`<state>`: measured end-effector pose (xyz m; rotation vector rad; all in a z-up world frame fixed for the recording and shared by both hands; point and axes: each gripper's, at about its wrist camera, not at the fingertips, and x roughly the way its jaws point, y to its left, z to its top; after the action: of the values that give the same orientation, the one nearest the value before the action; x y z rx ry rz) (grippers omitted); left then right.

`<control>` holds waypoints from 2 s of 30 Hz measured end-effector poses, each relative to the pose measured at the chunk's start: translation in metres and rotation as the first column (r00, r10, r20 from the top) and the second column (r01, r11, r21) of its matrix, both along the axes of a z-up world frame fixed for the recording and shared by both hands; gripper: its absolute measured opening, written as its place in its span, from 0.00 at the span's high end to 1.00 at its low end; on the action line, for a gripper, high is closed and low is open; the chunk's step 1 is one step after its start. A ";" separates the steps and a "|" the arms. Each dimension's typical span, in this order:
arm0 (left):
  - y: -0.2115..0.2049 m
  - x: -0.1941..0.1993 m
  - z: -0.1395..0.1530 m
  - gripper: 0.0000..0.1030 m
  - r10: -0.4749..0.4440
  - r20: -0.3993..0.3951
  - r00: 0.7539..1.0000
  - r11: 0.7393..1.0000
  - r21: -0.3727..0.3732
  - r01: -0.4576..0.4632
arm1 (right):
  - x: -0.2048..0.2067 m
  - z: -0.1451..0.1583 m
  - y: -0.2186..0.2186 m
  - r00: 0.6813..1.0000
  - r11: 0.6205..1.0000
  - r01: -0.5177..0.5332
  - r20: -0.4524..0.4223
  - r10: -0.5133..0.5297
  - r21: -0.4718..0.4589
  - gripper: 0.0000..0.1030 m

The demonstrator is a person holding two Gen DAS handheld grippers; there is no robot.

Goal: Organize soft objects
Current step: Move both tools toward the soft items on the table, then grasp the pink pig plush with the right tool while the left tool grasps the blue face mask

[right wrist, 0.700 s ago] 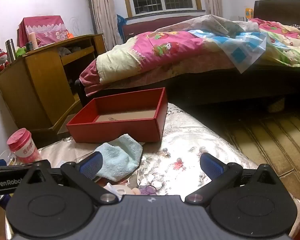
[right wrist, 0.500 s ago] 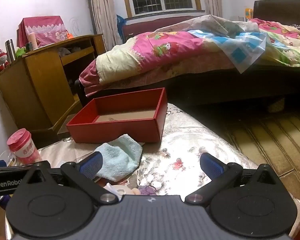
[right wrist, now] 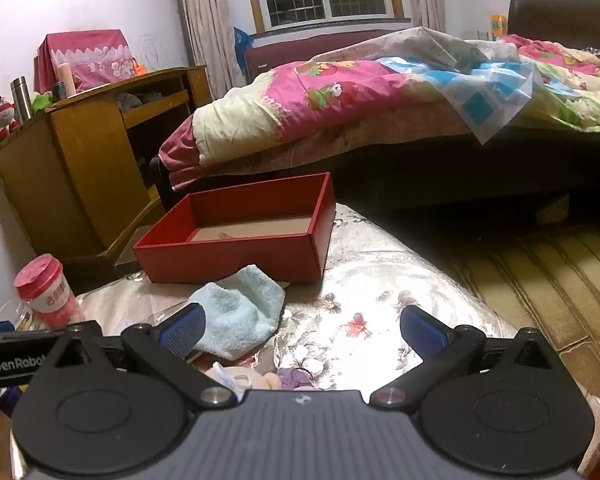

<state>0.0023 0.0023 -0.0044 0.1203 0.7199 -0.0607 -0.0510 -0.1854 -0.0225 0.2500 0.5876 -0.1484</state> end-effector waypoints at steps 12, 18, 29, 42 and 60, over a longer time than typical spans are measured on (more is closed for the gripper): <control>0.004 -0.020 0.000 0.05 -0.086 -0.011 0.996 0.996 0.013 0.087 | -0.044 -0.010 -0.006 0.993 0.999 0.027 -0.118 -0.031 -0.032 0.19; 0.006 -0.026 0.006 0.05 -0.076 0.019 0.997 0.997 0.023 0.075 | -0.052 -0.005 -0.004 0.994 0.997 0.073 -0.088 -0.072 0.004 0.19; 0.005 -0.026 0.003 0.05 -0.078 0.005 0.997 0.997 0.022 0.078 | -0.044 0.012 0.015 0.998 0.998 0.067 0.003 -0.067 0.003 0.19; 0.001 -0.026 0.001 0.05 -0.087 -0.001 0.996 0.996 0.022 0.087 | -0.042 0.006 0.015 0.998 0.997 0.070 0.004 -0.070 0.027 0.19; 0.002 -0.024 0.000 0.05 -0.087 -0.012 0.996 0.996 0.015 0.088 | -0.046 -0.002 0.008 0.997 0.998 0.058 -0.055 -0.057 0.025 0.19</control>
<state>-0.0220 0.0040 -0.0045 0.1666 0.7267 -0.1397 -0.0967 -0.1779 -0.0241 0.2893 0.6368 -0.2039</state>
